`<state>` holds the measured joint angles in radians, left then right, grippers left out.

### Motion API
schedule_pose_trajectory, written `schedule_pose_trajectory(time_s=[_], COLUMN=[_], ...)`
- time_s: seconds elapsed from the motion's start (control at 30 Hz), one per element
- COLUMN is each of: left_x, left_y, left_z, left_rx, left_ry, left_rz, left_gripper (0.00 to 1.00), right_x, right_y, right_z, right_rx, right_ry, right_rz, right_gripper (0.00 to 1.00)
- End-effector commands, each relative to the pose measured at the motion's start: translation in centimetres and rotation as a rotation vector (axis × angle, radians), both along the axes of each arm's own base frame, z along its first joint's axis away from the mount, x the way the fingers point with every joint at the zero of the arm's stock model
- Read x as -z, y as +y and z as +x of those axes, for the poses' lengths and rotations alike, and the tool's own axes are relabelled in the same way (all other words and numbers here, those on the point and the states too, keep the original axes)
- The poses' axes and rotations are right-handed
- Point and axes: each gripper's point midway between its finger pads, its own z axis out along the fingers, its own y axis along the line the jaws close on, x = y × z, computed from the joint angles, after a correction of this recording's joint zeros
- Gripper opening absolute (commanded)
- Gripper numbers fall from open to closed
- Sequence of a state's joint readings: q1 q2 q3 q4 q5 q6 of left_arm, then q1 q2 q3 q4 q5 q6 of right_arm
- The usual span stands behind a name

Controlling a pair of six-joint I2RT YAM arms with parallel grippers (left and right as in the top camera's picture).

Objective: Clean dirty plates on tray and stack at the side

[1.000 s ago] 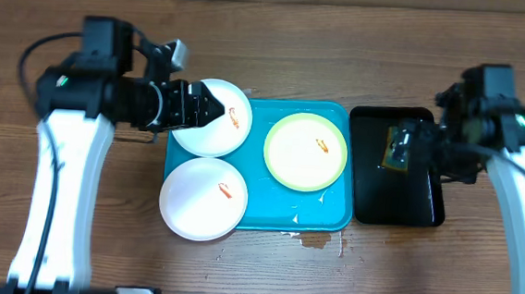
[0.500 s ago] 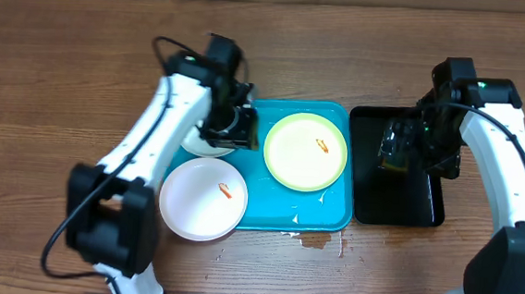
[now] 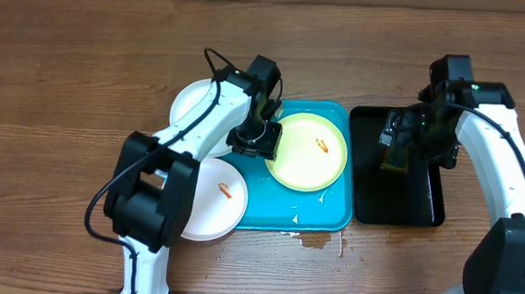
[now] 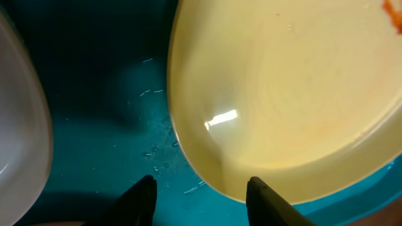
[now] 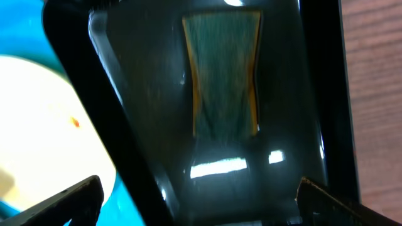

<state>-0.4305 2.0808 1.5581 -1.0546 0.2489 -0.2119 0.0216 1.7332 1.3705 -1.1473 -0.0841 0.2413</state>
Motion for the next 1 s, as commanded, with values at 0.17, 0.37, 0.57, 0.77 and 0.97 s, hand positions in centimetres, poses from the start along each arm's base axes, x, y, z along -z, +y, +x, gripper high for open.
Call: schedule_pose_trajectory(time_s=[0.17,0.37,0.57,0.77,0.97], left_x=[1.6,1.6,1.6,1.7,1.7], left_y=[0.1,0.0,-0.3,-0.4,-0.4], left_z=[-0.2,0.2,0.8,1.2,1.4], left_rx=[-0.034,-0.034,-0.034,-0.033,-0.034], left_ry=[0.031,0.017,-0.009,-0.029,-0.035], left_rz=[0.029,0.023,0.01,0.009,0.006], left_gripper=[0.45,0.41,0.4,0.4,0.41], right_x=[3.7,7.5,9.9,10.0,9.2], right_y=[-0.2,-0.2,-0.5,-1.1,-1.7], right_z=[-0.3,-1.1,-1.7,-1.8,-0.5], right_rx=[0.052,0.074,0.077,0.078,0.078], right_ry=[-0.015,-0.039,-0.072,-0.073,-0.111], right_rz=[-0.012,-0.008,-0.026,-0.059,-0.092], right_gripper=[0.95,0.87,0.85,0.55,0.81])
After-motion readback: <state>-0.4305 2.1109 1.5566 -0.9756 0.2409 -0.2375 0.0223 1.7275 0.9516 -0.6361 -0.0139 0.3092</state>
